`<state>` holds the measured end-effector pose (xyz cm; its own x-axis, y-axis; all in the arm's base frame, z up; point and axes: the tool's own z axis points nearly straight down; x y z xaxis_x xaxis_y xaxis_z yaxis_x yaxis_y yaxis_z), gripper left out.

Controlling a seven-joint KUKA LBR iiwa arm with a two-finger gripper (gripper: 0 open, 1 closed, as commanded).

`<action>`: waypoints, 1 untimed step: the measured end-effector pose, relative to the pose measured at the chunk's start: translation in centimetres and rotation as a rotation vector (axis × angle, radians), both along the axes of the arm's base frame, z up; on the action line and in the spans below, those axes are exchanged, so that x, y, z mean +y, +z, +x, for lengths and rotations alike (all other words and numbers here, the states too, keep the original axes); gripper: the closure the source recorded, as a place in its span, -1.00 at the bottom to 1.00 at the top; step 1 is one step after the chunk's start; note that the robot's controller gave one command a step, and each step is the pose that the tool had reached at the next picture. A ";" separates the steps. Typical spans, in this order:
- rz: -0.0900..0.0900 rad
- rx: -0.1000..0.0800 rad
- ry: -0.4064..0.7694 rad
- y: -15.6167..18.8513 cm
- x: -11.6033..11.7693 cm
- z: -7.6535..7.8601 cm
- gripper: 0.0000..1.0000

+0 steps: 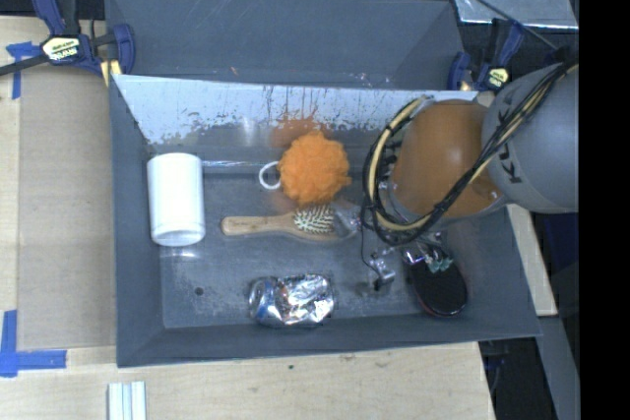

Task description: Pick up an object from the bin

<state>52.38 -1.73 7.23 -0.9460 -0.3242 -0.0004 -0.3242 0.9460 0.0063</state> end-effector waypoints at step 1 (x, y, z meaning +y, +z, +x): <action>-0.001 0.000 -0.223 0.6 0.7 4.8 -1.00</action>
Offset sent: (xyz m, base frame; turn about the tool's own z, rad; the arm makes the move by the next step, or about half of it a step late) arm 0.0468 0.0079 0.0047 0.2233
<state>57.13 -1.02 7.80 -0.9943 -0.1070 0.0000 -0.1070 0.9942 0.0057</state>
